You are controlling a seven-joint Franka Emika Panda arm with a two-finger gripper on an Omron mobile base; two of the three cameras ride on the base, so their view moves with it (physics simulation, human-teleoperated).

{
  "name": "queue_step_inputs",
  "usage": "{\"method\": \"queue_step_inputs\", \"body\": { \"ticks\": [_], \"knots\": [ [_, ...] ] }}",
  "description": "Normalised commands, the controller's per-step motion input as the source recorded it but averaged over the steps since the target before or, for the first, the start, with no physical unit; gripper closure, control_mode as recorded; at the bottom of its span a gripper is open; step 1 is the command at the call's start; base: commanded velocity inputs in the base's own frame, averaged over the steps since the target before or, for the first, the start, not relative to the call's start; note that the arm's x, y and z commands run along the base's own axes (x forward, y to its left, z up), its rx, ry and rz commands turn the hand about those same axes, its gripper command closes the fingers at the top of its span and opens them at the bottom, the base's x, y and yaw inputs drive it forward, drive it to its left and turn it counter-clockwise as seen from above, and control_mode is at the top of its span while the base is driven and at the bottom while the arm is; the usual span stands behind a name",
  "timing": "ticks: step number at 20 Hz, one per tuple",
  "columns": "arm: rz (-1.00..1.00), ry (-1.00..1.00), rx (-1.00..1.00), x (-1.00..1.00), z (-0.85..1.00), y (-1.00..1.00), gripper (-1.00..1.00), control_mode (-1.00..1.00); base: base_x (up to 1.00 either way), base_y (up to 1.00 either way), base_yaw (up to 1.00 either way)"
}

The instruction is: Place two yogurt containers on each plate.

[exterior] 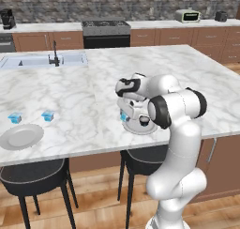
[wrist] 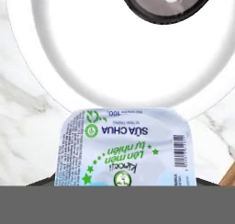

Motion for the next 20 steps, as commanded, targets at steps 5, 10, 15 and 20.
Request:
{"method": "queue_step_inputs", "body": {
  "ticks": [5,10,15,20],
  "knots": [
    [0.03,-0.2,-0.06,0.13,-0.07,0.0,1.0,-1.0,0.0,0.0,0.0],
    [0.02,-0.02,-0.03,0.15,-0.03,-0.01,1.0,-1.0,0.0,0.0,0.0],
    [0.0,0.0,-0.04,0.08,-0.07,-0.13,1.0,-1.0,0.0,0.0,0.0],
    [0.0,0.01,-0.08,0.1,-0.01,-0.24,1.0,-1.0,0.0,0.0,0.0]
  ]
}}
